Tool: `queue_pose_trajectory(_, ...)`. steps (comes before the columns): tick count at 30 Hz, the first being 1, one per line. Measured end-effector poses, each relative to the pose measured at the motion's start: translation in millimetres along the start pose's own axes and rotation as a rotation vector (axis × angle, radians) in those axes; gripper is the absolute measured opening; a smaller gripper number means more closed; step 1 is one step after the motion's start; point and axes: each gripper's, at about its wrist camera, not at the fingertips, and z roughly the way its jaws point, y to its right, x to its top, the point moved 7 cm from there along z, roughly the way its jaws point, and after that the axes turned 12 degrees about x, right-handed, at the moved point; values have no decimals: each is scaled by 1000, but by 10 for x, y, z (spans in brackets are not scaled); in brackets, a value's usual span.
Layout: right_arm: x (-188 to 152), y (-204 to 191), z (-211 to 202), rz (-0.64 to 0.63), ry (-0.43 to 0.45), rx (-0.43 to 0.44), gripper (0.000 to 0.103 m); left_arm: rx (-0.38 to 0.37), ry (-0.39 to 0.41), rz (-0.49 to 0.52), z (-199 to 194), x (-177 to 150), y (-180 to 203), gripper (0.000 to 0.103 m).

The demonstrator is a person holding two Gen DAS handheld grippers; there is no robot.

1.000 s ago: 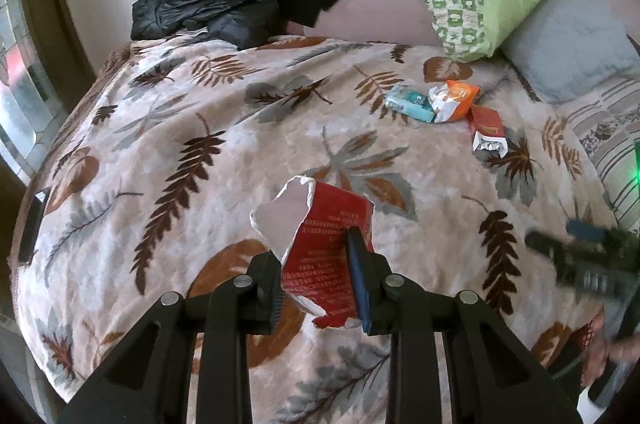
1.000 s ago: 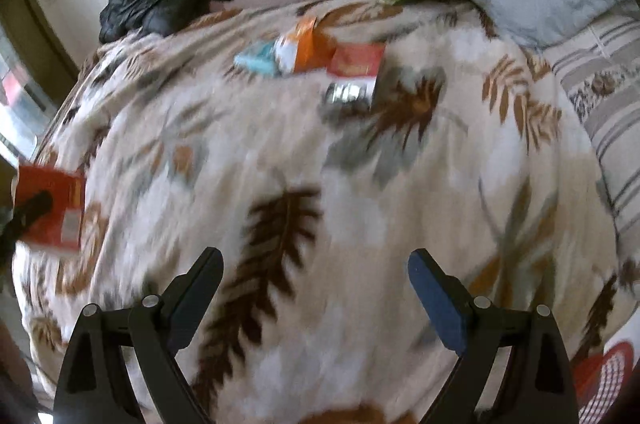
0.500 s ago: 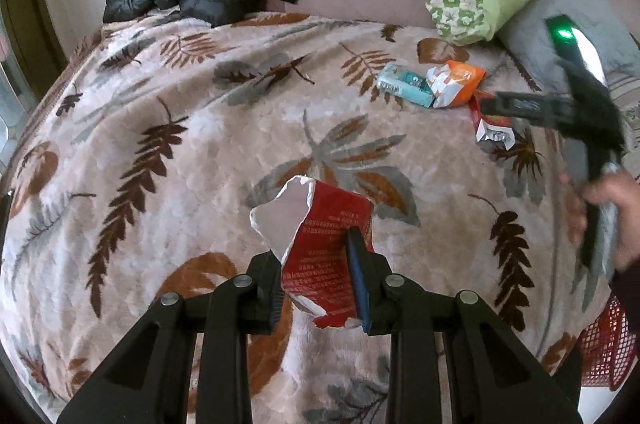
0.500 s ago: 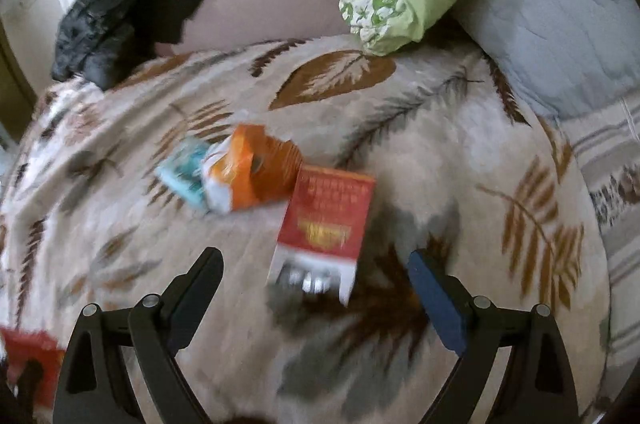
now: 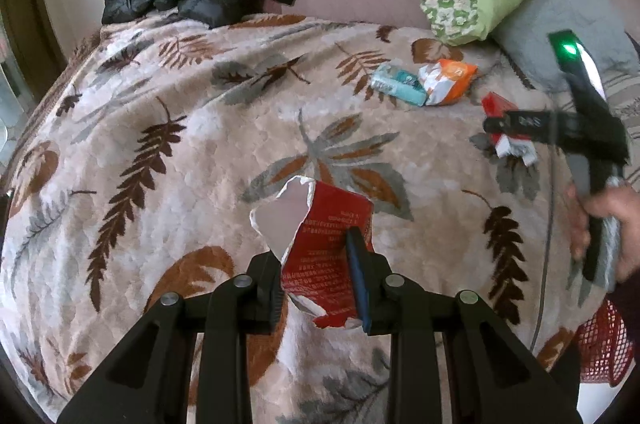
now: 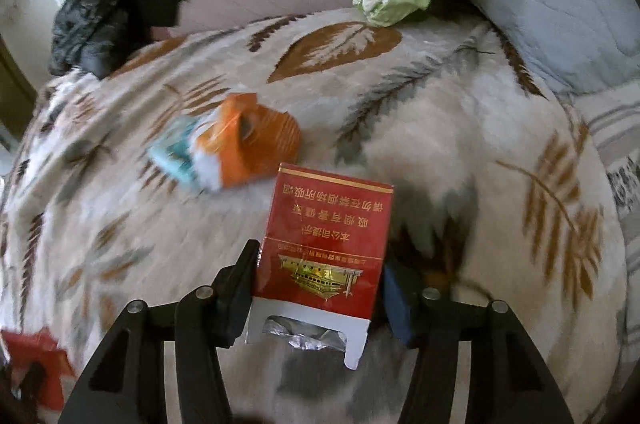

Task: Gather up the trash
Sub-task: 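Carry the red wrapper and cigarette pack to the wastebasket and open both tools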

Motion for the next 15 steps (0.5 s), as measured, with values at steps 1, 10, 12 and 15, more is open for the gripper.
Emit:
queue_pose_trajectory(1, -92, -16, -136, 10, 7, 19, 60, -1, 10, 6, -59, -4, 14, 27)
queue_pose_trajectory(10, -972, -115, -1038, 80, 48, 117, 60, -63, 78, 81, -577, -136, 316, 27)
queue_pose_trajectory(12, -1150, -53, -1226, 118, 67, 138, 60, -79, 89, 109, -695, -182, 434, 27)
queue_pose_trajectory(15, -1435, 108, -1533, 179, 102, 134, 60, -100, 113, 140, -875, -229, 610, 27)
